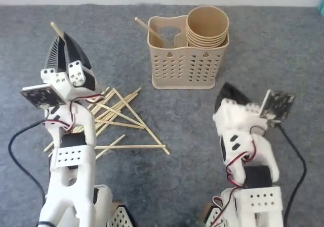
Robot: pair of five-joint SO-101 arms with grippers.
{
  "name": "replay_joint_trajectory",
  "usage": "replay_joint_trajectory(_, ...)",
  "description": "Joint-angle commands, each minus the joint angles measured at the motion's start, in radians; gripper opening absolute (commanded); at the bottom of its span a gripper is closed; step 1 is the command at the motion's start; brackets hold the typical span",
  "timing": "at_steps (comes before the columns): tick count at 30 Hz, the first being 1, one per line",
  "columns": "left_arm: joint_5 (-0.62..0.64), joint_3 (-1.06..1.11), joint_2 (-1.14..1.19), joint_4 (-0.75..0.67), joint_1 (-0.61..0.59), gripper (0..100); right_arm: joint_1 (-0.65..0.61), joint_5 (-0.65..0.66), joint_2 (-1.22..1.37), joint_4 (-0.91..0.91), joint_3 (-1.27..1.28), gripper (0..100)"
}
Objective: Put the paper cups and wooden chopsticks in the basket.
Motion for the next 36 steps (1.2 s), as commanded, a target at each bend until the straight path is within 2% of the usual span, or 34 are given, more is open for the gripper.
replay_joint_trajectory(1,0.012,-0.128,-0.130,0.133,0.055,1,-0.008,-0.011,-0.070,-0.110,0.178,0.7)
replay_joint_trajectory(4,0.012,-0.231,-0.216,0.275,0.129,1,-0.016,-0.009,-0.096,-0.275,0.308,0.8)
replay_joint_trajectory(7,0.012,-0.346,-0.261,0.368,0.210,1,-0.010,-0.011,-0.108,-0.251,0.302,0.8)
replay_joint_trajectory(11,0.011,-0.478,-0.232,0.417,0.310,1,-0.008,-0.011,-0.099,-0.232,0.302,0.8)
replay_joint_trajectory(21,-0.063,-0.911,0.235,0.416,0.430,1,-0.008,-0.009,-0.099,-0.231,0.302,0.9)
replay_joint_trajectory(25,-0.138,-1.067,0.434,0.416,0.476,1,-0.002,-0.009,-0.099,-0.229,0.302,0.9)
replay_joint_trajectory(32,-0.144,-1.231,0.681,0.416,0.545,1,0.019,-0.009,-0.099,-0.229,0.302,0.9)
replay_joint_trajectory(36,-0.146,-1.254,0.752,0.416,0.540,1,0.019,-0.006,-0.099,-0.229,0.302,0.9)
